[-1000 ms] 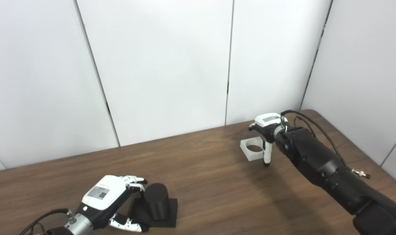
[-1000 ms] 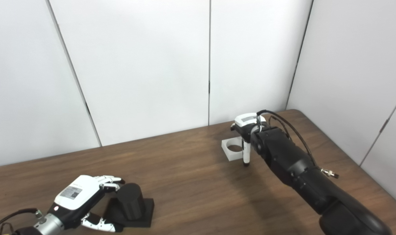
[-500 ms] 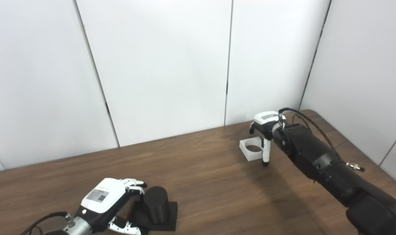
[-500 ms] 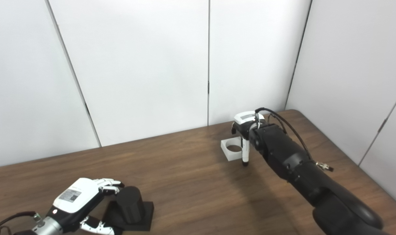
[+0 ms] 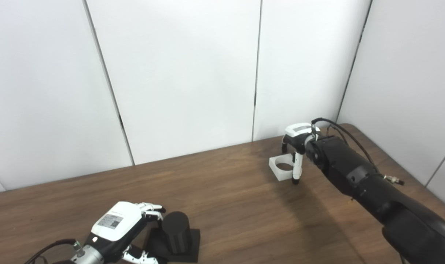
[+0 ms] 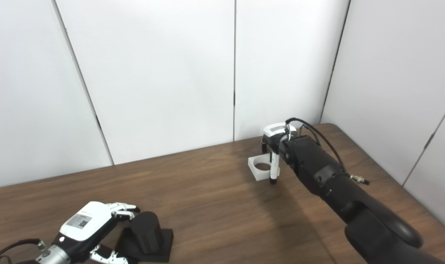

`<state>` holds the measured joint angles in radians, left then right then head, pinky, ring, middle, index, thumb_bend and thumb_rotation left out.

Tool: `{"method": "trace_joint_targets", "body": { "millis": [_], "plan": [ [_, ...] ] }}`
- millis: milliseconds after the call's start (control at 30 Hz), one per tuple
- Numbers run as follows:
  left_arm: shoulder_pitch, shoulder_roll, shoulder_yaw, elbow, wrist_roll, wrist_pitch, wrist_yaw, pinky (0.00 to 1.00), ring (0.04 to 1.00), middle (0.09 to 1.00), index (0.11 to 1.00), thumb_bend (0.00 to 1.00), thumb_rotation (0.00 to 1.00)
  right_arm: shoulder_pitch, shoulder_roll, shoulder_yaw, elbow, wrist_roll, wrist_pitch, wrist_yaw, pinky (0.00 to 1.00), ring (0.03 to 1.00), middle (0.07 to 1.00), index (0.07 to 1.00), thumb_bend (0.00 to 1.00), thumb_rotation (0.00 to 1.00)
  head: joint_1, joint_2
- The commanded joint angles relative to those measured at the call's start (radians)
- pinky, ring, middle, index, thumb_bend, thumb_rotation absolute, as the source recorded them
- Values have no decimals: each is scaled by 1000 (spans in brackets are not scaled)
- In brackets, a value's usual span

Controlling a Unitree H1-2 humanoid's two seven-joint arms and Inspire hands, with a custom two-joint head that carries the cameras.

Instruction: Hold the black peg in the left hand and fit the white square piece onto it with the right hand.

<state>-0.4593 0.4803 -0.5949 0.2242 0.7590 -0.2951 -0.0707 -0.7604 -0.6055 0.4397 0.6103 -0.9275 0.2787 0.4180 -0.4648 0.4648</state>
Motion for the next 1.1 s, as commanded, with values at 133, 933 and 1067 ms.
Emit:
{"method": "trace_joint_targets", "body": {
  "millis": [133, 933, 1067],
  "plan": [
    [56, 30, -41, 21, 49, -2, -106, 741, 825, 823, 489, 523, 56, 9, 20, -2, 11, 29, 29, -16, 804, 881, 840, 637, 717, 274, 0, 4],
    [53, 28, -38, 8, 48, 6, -126, 736, 820, 823, 489, 523, 56, 43, -13, -40, -70, 162, -60, -55, 858, 869, 778, 483, 521, 133, 18, 23],
    [52, 30, -37, 11, 48, -2, -119, 731, 824, 820, 489, 523, 56, 47, -16, -41, -77, 165, -68, -61, 834, 852, 770, 483, 521, 133, 20, 28]
  ]
}}
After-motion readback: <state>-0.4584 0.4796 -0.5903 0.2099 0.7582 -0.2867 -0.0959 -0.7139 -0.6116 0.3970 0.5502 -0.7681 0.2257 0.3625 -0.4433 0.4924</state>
